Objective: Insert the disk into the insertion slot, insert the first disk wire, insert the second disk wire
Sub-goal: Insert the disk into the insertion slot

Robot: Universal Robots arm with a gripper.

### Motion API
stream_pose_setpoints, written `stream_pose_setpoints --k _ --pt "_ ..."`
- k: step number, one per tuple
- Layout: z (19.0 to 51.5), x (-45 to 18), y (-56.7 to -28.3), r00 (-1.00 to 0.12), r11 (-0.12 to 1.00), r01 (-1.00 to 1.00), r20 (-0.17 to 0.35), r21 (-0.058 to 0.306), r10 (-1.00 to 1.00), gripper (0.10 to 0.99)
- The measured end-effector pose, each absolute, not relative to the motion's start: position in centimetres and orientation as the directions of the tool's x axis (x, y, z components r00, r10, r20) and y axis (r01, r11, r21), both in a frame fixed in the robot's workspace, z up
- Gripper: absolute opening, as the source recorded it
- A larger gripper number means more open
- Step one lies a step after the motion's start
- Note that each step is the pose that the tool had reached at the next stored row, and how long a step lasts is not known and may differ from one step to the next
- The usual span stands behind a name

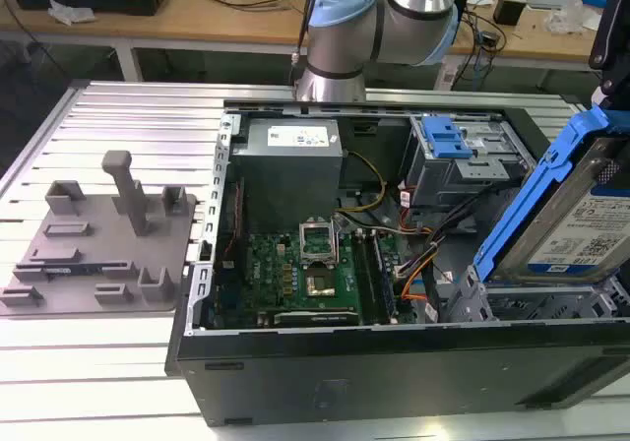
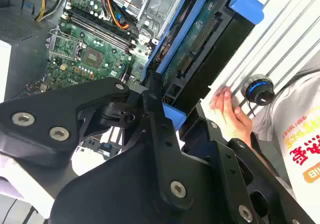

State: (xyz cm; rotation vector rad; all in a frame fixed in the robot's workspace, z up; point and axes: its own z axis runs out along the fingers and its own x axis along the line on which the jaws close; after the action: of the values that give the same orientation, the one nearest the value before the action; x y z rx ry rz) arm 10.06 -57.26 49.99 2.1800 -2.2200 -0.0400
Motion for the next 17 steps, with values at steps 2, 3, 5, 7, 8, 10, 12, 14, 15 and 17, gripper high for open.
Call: stream_pose_setpoints --k 2,3,5,7,8,10,12,14,15,17 --pt "49.99 10.06 -57.26 -0.018 0.018 -0.999 0.003 0.039 -1.0 0.369" --pt "49.99 10.06 -57.26 -0.018 0.018 -0.999 0.003 0.039 -1.0 0.369" --pt "49.99 10.06 -57.26 -0.018 0.018 -0.999 0.003 0.039 -1.0 0.369" --pt "49.99 10.06 -57.26 -0.018 0.018 -0.999 0.003 0.039 -1.0 0.369" --pt "49.99 10.06 -57.26 -0.018 0.018 -0.999 0.003 0.039 -1.0 0.369" --pt "49.99 10.06 -57.26 -0.018 0.018 -0.999 0.003 0.039 -1.0 0.369" --pt "49.99 10.06 -57.26 -0.018 0.018 -0.999 0.003 0.039 -1.0 0.369" --pt "49.98 10.06 -57.26 -0.018 0.018 -0.999 0.003 0.039 -1.0 0.369" --pt "49.96 10.05 -57.27 -0.018 0.018 -0.999 -0.003 0.038 -1.0 0.369" --pt "49.95 10.01 -57.27 -0.018 0.017 -0.999 -0.046 0.03 -0.999 0.369"
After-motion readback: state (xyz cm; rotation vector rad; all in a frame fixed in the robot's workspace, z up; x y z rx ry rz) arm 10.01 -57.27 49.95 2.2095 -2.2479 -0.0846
